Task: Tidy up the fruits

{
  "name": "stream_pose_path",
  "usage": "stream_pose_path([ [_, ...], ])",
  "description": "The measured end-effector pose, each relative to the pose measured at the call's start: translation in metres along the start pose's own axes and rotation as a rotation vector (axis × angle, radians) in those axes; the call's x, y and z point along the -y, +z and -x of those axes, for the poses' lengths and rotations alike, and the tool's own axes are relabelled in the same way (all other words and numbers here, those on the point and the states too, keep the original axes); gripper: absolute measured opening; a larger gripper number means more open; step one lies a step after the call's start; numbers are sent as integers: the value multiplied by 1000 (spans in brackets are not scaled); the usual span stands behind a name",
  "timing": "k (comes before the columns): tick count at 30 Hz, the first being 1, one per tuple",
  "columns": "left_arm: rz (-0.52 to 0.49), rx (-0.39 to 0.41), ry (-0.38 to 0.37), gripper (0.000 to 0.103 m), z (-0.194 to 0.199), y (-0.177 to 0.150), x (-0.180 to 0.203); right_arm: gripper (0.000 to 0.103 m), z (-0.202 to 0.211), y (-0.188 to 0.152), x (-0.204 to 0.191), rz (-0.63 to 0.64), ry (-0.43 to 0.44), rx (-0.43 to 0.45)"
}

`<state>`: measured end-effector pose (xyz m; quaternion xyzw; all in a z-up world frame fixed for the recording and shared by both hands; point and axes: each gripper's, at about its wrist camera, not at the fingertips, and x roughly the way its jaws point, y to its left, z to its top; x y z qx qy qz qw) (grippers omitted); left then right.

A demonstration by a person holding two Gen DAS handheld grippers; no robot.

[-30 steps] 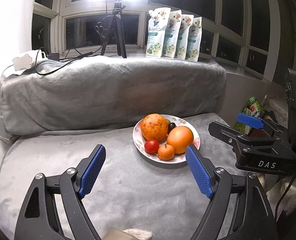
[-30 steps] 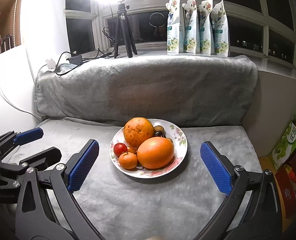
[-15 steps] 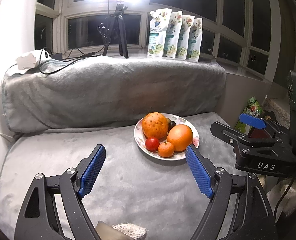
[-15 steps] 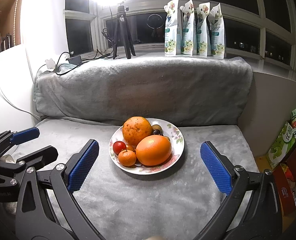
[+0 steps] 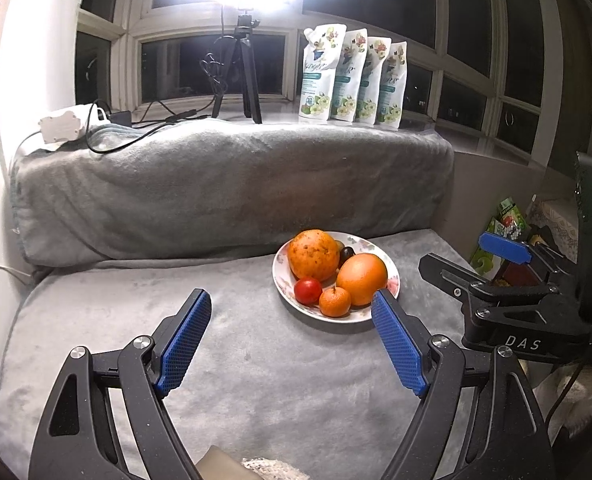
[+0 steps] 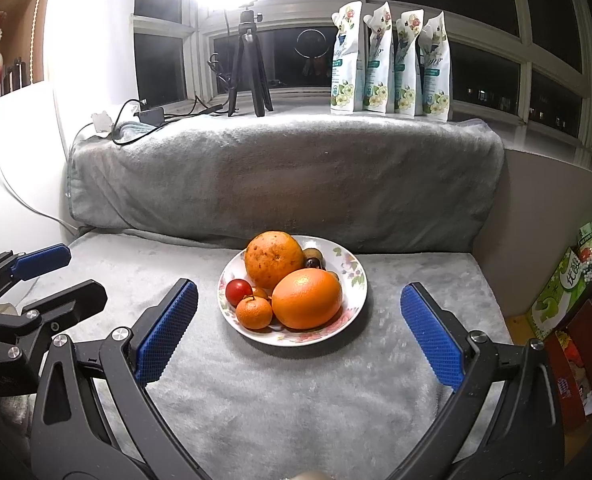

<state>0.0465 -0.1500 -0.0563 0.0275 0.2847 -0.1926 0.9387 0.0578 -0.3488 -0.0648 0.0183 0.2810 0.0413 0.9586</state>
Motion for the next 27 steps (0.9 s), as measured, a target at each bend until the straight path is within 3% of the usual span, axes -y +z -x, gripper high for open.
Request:
stream_pose_path([
  [27,3,14,13,83,7,-1,-1,103,0,-6,-2,2,1,-5],
])
